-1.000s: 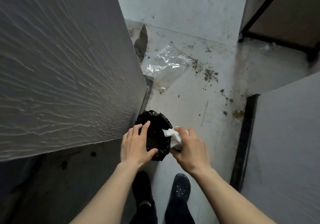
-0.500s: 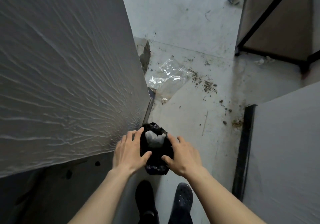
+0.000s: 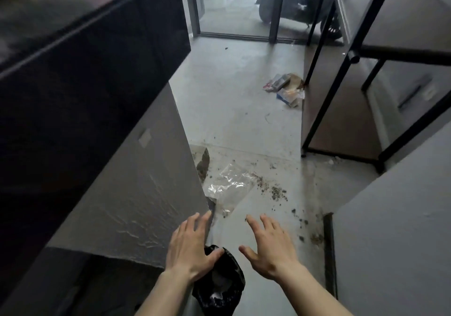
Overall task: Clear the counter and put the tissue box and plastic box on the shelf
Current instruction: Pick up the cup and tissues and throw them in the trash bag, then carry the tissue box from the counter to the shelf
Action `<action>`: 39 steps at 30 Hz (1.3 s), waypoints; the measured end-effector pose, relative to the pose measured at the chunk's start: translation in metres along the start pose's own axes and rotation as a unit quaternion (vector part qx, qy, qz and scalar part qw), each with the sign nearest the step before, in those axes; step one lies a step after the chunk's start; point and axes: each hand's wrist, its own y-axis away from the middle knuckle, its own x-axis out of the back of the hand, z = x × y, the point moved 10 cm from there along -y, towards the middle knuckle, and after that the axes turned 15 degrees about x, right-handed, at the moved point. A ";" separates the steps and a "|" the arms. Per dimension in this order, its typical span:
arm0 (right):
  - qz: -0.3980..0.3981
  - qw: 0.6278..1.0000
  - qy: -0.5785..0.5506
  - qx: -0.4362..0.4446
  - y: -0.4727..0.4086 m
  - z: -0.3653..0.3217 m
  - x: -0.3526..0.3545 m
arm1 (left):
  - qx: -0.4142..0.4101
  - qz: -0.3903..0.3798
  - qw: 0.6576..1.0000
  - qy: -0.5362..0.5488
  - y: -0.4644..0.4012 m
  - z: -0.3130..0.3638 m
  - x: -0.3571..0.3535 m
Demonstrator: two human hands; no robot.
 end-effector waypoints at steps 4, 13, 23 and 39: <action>0.039 0.999 0.030 0.008 0.032 -0.018 0.064 | -0.027 0.037 0.999 0.011 0.028 0.034 0.066; 0.104 0.993 0.057 -0.024 0.114 -0.055 0.160 | -0.074 0.072 0.995 -0.003 0.088 0.068 0.169; 0.174 0.981 0.077 -0.033 0.202 -0.123 0.246 | -0.126 0.114 0.985 -0.004 0.164 0.085 0.267; 0.218 0.966 0.126 0.066 0.215 -0.203 0.355 | -0.079 0.193 0.978 0.026 0.226 0.059 0.426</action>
